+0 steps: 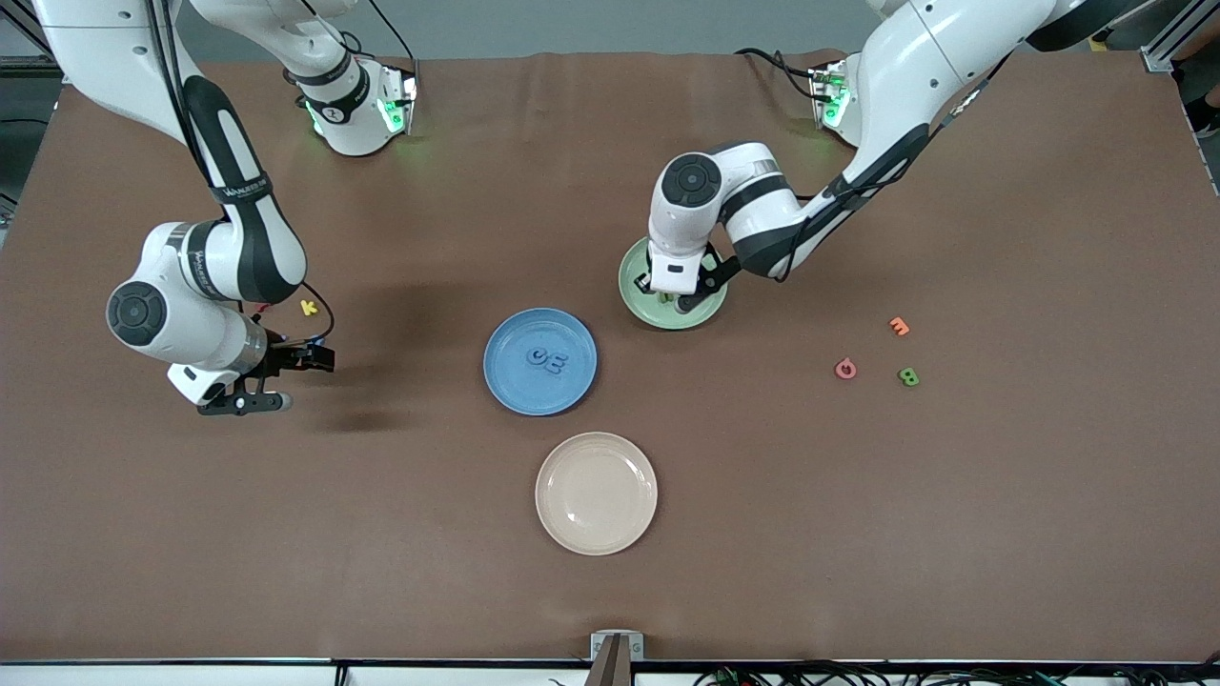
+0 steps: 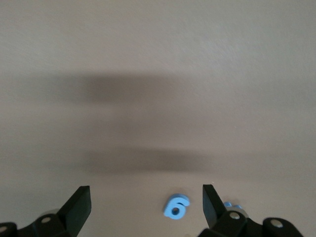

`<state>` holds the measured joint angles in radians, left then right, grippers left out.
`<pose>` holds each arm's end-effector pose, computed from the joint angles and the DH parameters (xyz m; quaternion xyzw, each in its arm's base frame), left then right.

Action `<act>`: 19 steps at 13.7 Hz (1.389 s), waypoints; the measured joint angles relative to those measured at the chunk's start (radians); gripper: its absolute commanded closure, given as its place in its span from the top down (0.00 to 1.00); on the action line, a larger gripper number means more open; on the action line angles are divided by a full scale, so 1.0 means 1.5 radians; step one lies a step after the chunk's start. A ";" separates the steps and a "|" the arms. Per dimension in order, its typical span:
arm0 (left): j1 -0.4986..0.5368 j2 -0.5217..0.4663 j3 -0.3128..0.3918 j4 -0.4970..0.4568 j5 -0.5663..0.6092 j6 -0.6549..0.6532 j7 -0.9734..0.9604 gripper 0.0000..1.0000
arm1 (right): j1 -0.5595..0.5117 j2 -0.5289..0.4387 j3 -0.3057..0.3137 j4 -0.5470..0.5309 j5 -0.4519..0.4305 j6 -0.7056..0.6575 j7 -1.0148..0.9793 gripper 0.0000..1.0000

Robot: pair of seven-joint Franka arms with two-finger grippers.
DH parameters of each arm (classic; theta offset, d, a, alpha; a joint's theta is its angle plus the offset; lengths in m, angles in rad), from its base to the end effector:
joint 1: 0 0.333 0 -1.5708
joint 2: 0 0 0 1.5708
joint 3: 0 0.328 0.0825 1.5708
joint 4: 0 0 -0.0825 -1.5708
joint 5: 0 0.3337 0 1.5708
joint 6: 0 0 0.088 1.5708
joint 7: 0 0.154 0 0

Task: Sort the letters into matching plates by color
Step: 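Drop the green b on the green plate while the right gripper reaches letters, then grasp the blue 6 with the right gripper while the left gripper grasps green B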

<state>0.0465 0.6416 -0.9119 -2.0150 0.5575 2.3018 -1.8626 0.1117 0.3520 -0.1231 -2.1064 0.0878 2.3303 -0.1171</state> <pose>0.3941 -0.3996 0.2325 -0.9405 -0.3359 0.0514 0.0048 0.5331 -0.0014 0.2431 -0.9978 -0.0230 0.0614 0.0125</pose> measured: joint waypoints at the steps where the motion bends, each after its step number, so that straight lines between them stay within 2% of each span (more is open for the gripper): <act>1: 0.005 0.000 0.000 0.001 0.001 -0.015 -0.001 1.00 | -0.009 0.000 0.000 -0.013 0.000 0.011 -0.002 1.00; 3: 0.023 -0.006 0.001 0.009 0.007 -0.047 0.009 1.00 | -0.019 -0.001 0.000 -0.037 -0.001 0.034 -0.005 1.00; 5: 0.068 -0.029 0.002 0.016 0.009 -0.061 0.074 0.99 | -0.022 -0.001 0.000 -0.057 -0.001 0.054 -0.005 0.99; 8: 0.182 -0.063 0.003 0.017 0.009 -0.078 0.254 0.95 | -0.030 -0.005 0.000 -0.083 -0.001 0.076 -0.004 0.99; 12: 0.338 -0.063 0.006 0.014 0.031 -0.079 0.459 0.90 | -0.041 -0.006 0.000 -0.101 -0.001 0.099 -0.003 0.99; 16: 0.435 -0.056 0.009 -0.010 0.060 -0.077 0.598 0.82 | -0.041 -0.006 0.001 -0.105 -0.001 0.106 0.005 0.96; 19: 0.508 -0.055 0.009 -0.038 0.060 -0.041 0.698 0.74 | -0.041 -0.006 0.004 -0.120 0.000 0.137 0.009 0.96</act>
<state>0.8088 0.5584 -0.8981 -2.0717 0.6480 2.2409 -0.8154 0.0505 0.3426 -0.1164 -2.2865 0.0874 2.5358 -0.1031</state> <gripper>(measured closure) 0.176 0.040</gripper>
